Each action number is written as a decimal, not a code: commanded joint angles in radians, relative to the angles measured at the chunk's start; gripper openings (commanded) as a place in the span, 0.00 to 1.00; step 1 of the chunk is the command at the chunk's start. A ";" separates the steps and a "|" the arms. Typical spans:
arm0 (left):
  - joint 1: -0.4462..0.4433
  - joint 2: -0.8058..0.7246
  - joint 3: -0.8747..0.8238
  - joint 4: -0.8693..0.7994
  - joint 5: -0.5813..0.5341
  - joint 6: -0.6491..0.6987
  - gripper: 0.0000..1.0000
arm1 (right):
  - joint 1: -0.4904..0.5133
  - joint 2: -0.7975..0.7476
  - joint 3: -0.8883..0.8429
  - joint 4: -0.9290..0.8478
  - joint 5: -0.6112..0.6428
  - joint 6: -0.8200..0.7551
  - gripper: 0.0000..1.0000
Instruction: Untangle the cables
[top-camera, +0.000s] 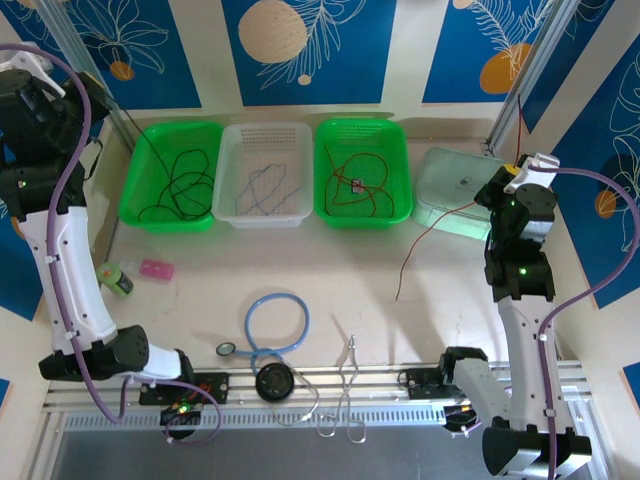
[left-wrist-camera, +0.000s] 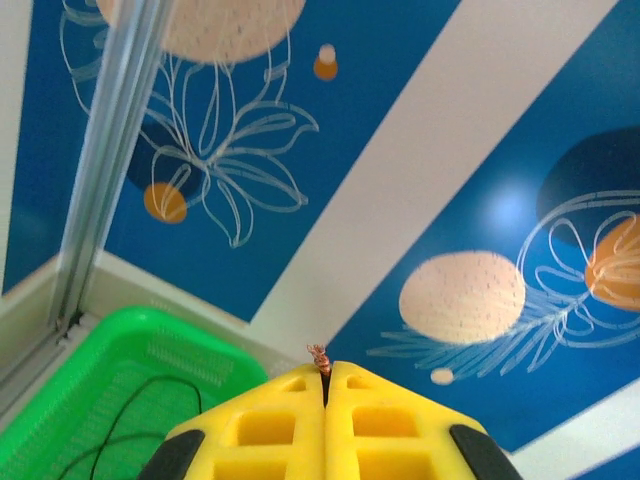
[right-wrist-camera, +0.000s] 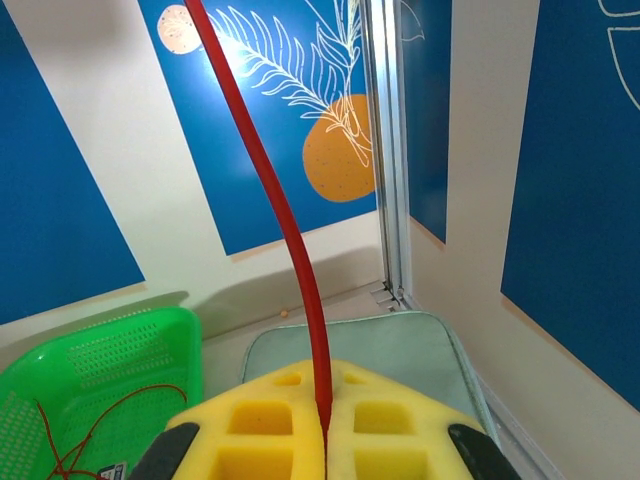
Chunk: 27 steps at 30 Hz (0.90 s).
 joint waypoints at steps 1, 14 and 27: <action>0.011 0.022 0.048 0.104 -0.067 0.018 0.00 | -0.005 -0.018 0.039 -0.005 -0.015 0.013 0.00; 0.011 0.092 0.088 0.137 -0.094 0.068 0.00 | -0.006 -0.021 0.050 -0.014 -0.014 0.000 0.00; 0.001 0.238 -0.145 0.095 -0.169 0.195 0.00 | -0.004 -0.018 0.054 -0.030 -0.048 0.058 0.00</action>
